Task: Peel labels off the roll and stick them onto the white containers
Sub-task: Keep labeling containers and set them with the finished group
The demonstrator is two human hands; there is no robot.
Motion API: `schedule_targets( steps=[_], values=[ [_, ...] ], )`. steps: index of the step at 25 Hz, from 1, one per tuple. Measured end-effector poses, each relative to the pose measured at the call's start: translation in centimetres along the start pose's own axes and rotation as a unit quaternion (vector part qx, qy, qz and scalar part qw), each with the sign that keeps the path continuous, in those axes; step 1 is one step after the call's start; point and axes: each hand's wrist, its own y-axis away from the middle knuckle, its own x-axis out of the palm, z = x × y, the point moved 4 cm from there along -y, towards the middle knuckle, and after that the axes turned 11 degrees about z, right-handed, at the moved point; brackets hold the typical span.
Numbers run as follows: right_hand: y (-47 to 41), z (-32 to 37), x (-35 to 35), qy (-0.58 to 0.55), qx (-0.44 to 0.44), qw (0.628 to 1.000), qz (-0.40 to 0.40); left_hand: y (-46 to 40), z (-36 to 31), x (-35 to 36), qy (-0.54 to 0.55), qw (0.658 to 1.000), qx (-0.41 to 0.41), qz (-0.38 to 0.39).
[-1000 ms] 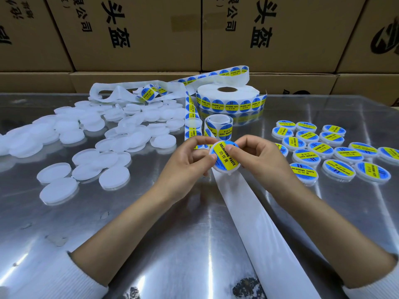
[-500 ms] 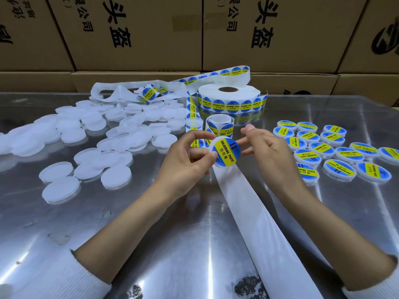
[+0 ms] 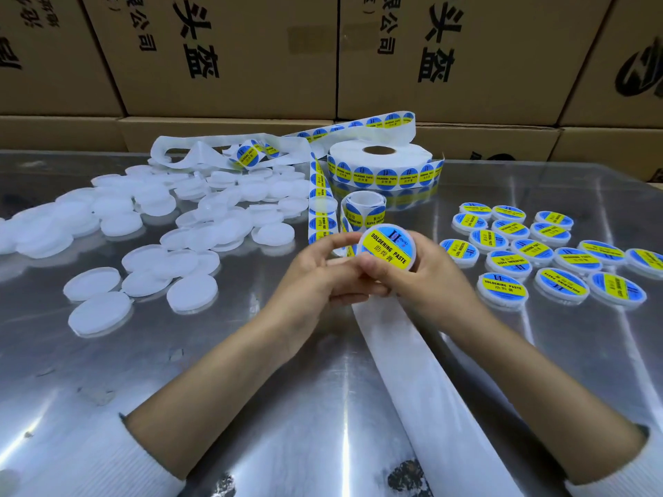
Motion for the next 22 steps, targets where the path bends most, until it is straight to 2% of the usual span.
schedule_targets(
  steps=[3, 7, 11, 15, 19, 22],
  values=[
    [0.0, 0.1, -0.3, -0.032, 0.017, 0.999, -0.021, 0.0, 0.2, 0.4, 0.012, 1.0, -0.004, 0.016],
    [0.2, 0.0, -0.6, -0.051, 0.068, 0.994, -0.068, 0.0, 0.0, 0.8, -0.024, 0.999, 0.016, 0.02],
    [0.5, -0.5, -0.5, 0.009, 0.106, 0.991, -0.08, 0.1, -0.3, 1.2, -0.041, 0.998, 0.038, 0.005],
    [0.6, -0.8, 0.3, 0.081, 0.089, 0.989, -0.086, 0.2, -0.2, 1.8, -0.088, 0.993, 0.064, -0.052],
    [0.7, -0.5, 1.3, 0.124, 0.065, 0.988, -0.061, 0.4, -0.5, 1.1, -0.082, 0.988, 0.051, -0.12],
    [0.8, -0.7, 1.7, 0.153, 0.057, 0.985, -0.045, 0.3, -0.6, 0.4, -0.086, 0.986, 0.031, -0.141]
  ],
)
